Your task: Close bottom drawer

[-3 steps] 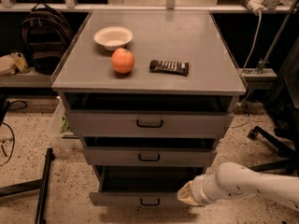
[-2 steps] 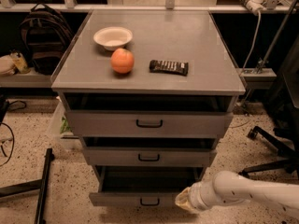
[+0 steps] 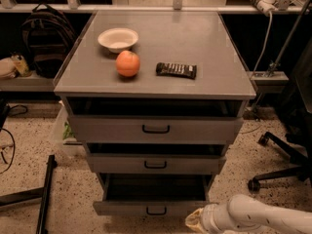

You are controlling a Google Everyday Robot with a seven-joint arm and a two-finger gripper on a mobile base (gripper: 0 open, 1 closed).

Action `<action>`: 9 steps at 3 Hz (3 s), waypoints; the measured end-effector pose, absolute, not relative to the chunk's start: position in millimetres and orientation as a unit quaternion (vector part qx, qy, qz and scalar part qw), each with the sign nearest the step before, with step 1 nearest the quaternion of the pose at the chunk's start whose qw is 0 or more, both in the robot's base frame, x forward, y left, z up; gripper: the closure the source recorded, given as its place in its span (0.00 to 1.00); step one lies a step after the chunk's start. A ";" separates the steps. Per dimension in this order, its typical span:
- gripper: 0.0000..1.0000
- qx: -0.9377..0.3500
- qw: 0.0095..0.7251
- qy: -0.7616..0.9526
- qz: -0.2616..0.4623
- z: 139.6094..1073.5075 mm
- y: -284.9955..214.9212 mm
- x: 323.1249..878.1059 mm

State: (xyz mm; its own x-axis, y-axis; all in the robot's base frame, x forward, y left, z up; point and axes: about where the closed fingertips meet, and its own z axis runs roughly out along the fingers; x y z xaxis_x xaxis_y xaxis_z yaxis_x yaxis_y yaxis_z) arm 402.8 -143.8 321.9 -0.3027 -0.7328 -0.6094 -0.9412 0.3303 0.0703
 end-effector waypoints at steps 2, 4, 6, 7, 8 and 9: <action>1.00 -0.583 0.250 0.752 0.179 245.1 -161.4 402.8; 1.00 -0.590 0.282 0.740 0.157 186.5 -180.6 447.0; 1.00 -0.600 0.318 0.723 0.126 179.8 -177.3 458.0; 1.00 -0.610 0.350 0.704 0.100 173.5 -173.0 468.5; 1.00 -0.611 0.374 0.694 0.079 169.1 -172.9 478.4; 1.00 -0.604 0.399 0.687 0.059 169.0 -177.9 486.7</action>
Offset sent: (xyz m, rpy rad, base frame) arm 0.0167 -0.0381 -0.1416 -0.0609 -0.1546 0.1157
